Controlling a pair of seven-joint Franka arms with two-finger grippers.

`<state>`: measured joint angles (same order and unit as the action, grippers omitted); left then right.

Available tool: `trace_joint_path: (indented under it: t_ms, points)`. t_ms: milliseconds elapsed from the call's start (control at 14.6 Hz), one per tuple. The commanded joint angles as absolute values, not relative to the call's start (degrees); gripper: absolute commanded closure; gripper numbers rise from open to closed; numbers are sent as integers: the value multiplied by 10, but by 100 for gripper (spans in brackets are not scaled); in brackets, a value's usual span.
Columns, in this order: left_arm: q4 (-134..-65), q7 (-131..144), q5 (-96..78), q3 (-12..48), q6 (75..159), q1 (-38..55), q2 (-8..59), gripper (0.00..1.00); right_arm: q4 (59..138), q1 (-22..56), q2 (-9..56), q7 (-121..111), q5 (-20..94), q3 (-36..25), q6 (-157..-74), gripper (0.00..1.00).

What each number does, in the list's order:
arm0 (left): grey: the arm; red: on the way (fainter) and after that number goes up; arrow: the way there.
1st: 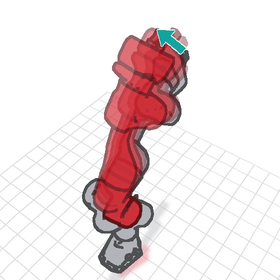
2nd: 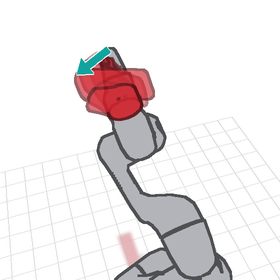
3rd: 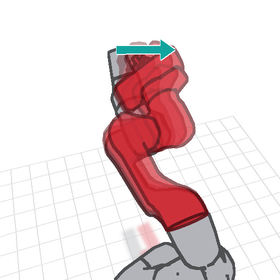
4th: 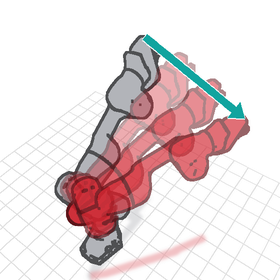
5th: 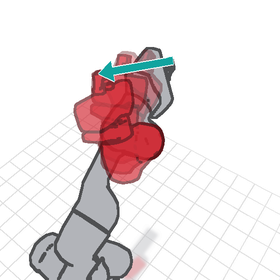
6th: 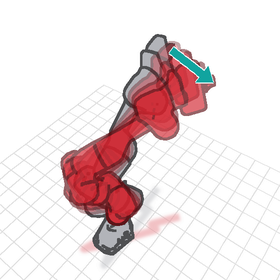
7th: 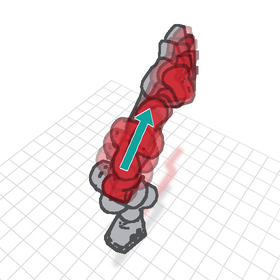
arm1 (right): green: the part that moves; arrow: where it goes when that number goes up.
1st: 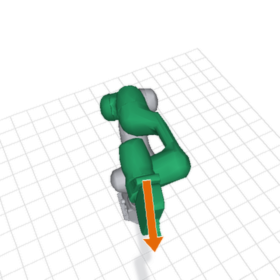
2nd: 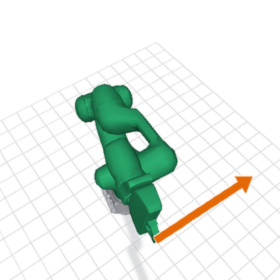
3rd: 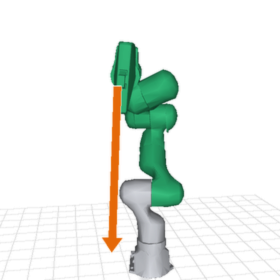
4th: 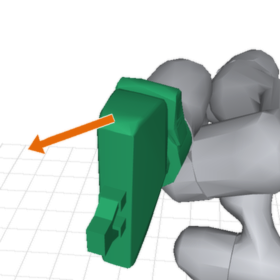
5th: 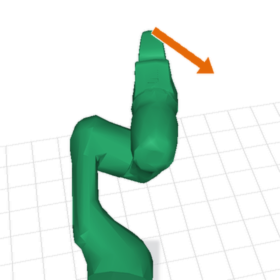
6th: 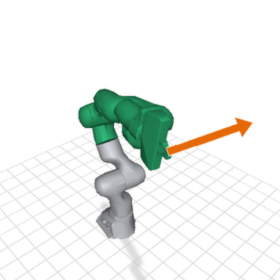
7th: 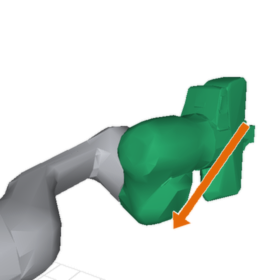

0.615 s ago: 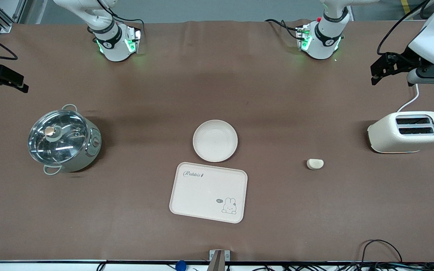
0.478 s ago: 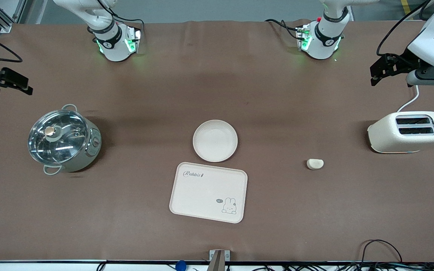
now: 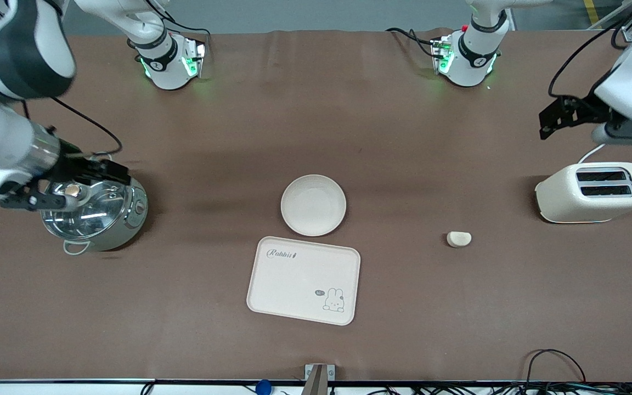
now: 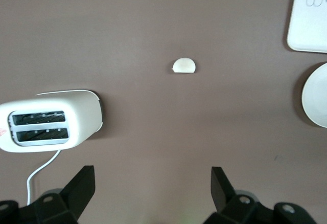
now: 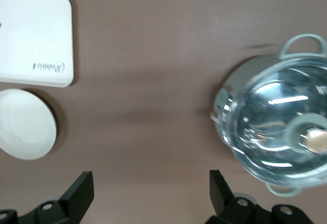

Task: Place bun in plate and plate on tray
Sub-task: 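Move the right gripper toward the white plate while the left gripper reaches the bun, then grasp the plate rim with the right gripper while the left gripper lowers onto the bun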

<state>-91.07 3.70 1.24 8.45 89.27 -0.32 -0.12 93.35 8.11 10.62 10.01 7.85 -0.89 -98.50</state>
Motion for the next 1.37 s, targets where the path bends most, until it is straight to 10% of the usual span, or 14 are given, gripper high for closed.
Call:
trace_joint_path:
  t_ms: [0, 547, 1298]
  points:
    - [-890, 84, 4, 88, 912, -4, 53, 0, 934, 126, 140, 168, 97, -12, -1027, 0]
    - [-954, 357, 13, 88, 1047, 21, 151, 0, 1097, 282, 205, 307, 127, -12, -1314, 0]
    - [-998, 658, 93, 88, 1255, 39, 308, 0, 1096, 378, 300, 401, 140, -12, -1427, 0]
